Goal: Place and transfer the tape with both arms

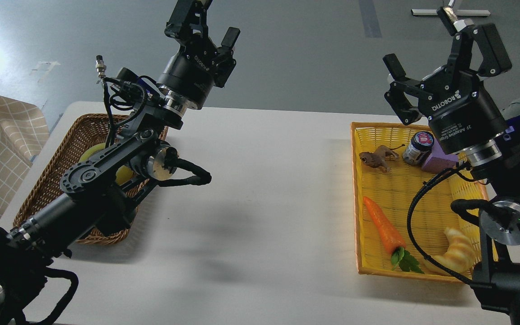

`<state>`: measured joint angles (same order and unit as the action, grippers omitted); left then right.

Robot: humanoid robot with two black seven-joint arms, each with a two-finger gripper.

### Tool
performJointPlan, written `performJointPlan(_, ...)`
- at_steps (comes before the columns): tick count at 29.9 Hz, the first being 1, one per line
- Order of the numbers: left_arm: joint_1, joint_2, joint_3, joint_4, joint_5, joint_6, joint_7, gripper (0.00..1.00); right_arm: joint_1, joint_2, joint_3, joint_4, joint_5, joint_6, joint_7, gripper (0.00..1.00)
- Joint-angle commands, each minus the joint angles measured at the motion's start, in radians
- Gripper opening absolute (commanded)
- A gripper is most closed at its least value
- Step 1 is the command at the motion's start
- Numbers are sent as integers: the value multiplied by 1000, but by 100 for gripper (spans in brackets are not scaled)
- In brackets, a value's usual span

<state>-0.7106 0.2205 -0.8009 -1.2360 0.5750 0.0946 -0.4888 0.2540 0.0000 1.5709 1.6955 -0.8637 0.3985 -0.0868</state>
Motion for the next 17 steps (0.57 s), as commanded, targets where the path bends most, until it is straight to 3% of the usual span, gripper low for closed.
performJointPlan(1,14,-35,-60,-10,-1,-84,0,98,47,0,-5,-16,0,-30,-16,100)
performJointPlan(4,57,-24,-154,-42,0,-220,0,98,88,0,-6,-19,0,-64,-22,100)
performJointPlan(6,101,-33,-230,-68,5,-265,0,98,102,0,-23,-19,0,-67,-22,100)
performJointPlan(17,273,-18,-310,-244,94,-293,0,98,142,0,-190,-54,-1,-158,-14,100)
